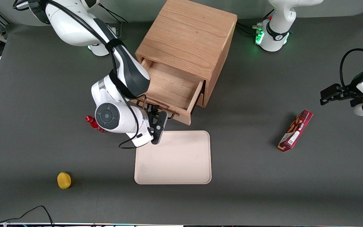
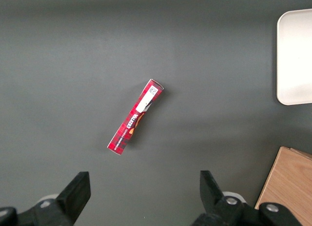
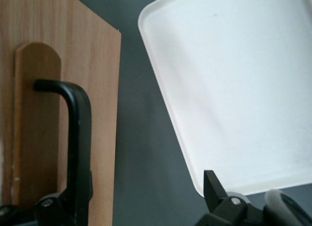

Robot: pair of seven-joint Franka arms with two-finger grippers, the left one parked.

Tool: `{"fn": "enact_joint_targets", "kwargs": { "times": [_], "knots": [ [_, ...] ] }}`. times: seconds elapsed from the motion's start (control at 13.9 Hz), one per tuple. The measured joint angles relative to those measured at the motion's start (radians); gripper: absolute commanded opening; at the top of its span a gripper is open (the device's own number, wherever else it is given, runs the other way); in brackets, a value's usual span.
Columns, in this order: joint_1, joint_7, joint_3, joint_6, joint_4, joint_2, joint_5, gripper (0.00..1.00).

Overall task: Open upper drawer
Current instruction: 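Pull the handle with the right gripper, sliding the upper drawer out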

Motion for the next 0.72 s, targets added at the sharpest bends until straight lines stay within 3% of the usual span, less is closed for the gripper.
{"fn": "enact_joint_targets", "kwargs": {
  "times": [0.72],
  "knots": [
    [-0.045, -0.008, -0.023, 0.001, 0.091, 0.053, -0.008, 1.0]
  ]
}}
